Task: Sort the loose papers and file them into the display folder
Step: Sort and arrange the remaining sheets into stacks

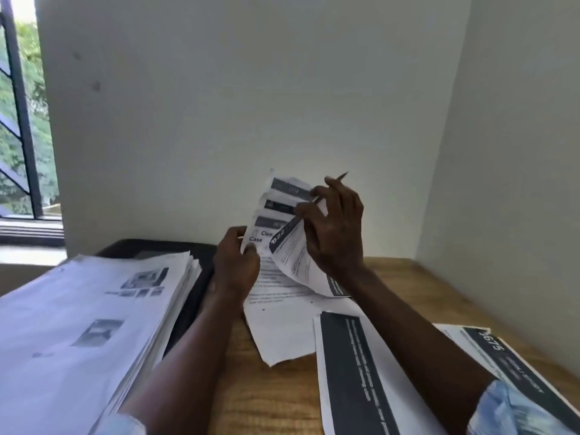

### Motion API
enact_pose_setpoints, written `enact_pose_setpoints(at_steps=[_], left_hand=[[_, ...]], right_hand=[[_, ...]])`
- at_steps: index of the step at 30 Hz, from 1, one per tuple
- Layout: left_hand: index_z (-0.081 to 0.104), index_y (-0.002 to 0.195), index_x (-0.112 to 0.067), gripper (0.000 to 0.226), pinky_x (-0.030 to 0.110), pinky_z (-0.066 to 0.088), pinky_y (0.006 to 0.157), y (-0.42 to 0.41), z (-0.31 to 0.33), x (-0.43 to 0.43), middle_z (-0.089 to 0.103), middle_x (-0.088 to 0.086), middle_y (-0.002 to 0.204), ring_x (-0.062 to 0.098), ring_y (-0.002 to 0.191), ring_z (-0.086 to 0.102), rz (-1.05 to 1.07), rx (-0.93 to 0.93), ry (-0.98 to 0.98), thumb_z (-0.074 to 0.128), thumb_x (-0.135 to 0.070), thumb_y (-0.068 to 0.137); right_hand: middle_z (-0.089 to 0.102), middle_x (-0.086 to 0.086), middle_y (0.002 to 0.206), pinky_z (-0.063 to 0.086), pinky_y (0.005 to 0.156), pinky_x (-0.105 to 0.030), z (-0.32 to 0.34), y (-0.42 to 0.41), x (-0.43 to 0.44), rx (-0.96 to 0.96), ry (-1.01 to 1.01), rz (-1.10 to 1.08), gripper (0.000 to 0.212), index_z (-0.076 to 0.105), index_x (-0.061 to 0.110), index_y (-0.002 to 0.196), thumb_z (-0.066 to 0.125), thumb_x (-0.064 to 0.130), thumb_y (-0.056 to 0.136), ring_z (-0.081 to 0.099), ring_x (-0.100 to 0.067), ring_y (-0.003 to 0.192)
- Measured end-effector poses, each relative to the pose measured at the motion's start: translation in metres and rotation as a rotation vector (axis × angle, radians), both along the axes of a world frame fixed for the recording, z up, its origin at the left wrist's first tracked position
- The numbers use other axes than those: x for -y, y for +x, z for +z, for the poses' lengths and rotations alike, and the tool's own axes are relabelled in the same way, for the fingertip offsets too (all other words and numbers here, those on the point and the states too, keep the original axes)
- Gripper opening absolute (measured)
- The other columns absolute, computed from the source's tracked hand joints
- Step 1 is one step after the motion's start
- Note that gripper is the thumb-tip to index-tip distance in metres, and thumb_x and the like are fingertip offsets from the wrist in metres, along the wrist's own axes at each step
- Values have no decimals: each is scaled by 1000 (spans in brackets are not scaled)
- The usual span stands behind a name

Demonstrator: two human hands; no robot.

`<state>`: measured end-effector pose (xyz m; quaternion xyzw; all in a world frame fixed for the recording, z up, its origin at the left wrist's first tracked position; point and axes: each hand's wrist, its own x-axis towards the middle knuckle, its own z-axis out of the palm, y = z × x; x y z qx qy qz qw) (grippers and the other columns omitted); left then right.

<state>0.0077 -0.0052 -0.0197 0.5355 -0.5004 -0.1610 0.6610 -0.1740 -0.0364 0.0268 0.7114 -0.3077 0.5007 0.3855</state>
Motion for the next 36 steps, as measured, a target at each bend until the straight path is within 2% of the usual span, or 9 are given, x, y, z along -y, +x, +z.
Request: enact_pose_setpoints(at_steps=[2,7,11,15,18,22,29,33,36], left_hand=[[66,108,-20,14,40,58,83,-3,-1,2,73,-5,99,23,96,71,-126,-60,-27,54,-25,103],[69,117,-17,74,54,56,95,-15,-3,-7,75,7,113,30,107,72,-486,-193,40,53,-83,85],[63,125,-23,47,29,57,85,-18,-8,-7,74,-7,112,10,100,71,-405,57,88,82,-40,85],[70,108,-17,24,37,63,80,-16,-17,-1,76,5,108,20,93,74,-368,39,258,74,-1,89],[72,96,-18,24,46,63,85,-12,-19,2,77,8,101,27,93,75,-332,-6,257,68,5,90],[72,94,-15,28,27,61,68,-9,-20,2,75,2,92,22,88,74,-305,0,236,62,11,89],[71,118,-2,39,27,50,81,-5,-20,0,73,11,110,28,104,69,-283,84,226,55,10,84],[70,118,0,36,28,44,80,-8,-19,-4,69,8,106,23,99,64,-276,122,242,56,11,86],[70,116,3,35,28,45,80,-7,-17,-5,69,11,107,23,97,64,-284,82,236,57,13,86]], right_hand=[[64,-11,124,35,109,-54,-1,3,-2,9,25,-5,15,74,17,105,62,22,98,46,-35,137],[67,-3,118,38,106,-52,-19,9,7,39,149,-74,16,77,21,99,69,34,93,51,-32,131],[65,1,115,40,100,-47,-27,11,11,120,241,-65,18,78,22,94,70,38,91,51,-28,126],[59,4,113,43,90,-41,-26,10,10,204,349,71,21,76,23,94,71,42,92,49,-21,118],[56,4,121,41,98,-42,-23,9,10,144,342,69,26,72,24,111,65,44,95,48,-19,124],[54,0,129,36,105,-43,0,2,-5,110,370,20,38,63,23,126,62,44,94,48,-22,128],[57,-1,139,41,108,-47,32,-47,-96,-23,1185,-329,56,59,31,129,55,72,90,53,-25,128],[55,10,147,46,104,-51,0,-90,-158,-88,1288,-443,100,50,38,144,29,101,69,54,-22,134],[50,-5,151,47,103,-42,-8,-136,-179,-19,1389,-754,113,46,23,146,42,101,65,53,-26,131]])
